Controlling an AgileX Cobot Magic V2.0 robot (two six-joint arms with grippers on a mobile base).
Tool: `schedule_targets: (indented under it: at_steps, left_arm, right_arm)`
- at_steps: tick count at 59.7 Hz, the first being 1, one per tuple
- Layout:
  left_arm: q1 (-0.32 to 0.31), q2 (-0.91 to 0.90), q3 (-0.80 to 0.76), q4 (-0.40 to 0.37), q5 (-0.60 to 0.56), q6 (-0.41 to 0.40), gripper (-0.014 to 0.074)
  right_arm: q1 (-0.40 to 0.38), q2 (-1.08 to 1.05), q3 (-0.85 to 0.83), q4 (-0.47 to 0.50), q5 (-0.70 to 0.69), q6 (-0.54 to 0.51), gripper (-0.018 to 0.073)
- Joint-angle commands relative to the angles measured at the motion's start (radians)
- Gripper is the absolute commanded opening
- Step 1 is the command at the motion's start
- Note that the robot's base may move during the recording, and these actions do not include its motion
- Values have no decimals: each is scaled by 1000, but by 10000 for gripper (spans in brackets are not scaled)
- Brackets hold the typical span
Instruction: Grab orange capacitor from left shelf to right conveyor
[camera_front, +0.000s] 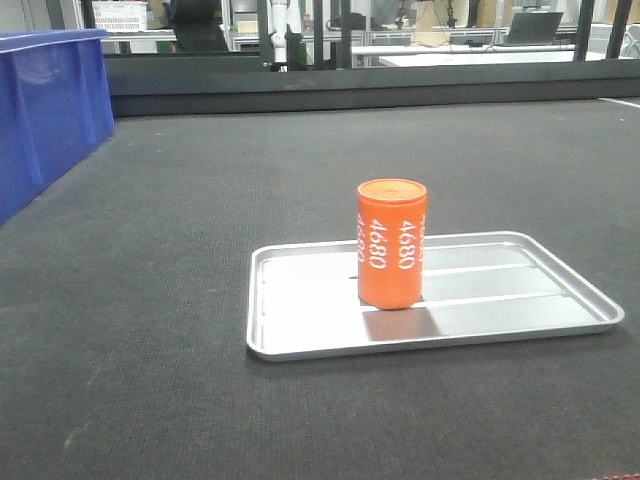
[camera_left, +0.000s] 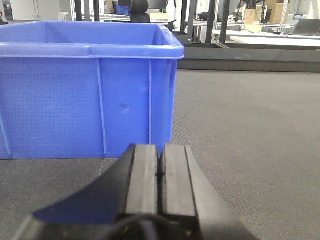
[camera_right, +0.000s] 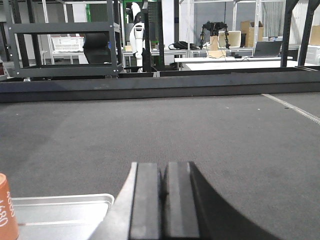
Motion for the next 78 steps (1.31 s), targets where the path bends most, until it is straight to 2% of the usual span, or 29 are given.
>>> schedule_targets:
  at_steps: [1,18,32,78]
  left_arm:
    - [-2,-7,22,-2,-91,-6,-126]
    - [-2,-7,22,-2,-91,-6,-126]
    - [-2,-7,22,-2,-91,-6,-126]
    - [-2,-7,22,-2,-91,-6,-126]
  right_arm:
    - [-9,-20,-22,-13,-94,3,49]
    - [-9,-20,-22,-58,-93,4,49]
    - [-9,-20,-22,-60,-99,72,49]
    - [-9,-20,-22,-60,-99,73,49]
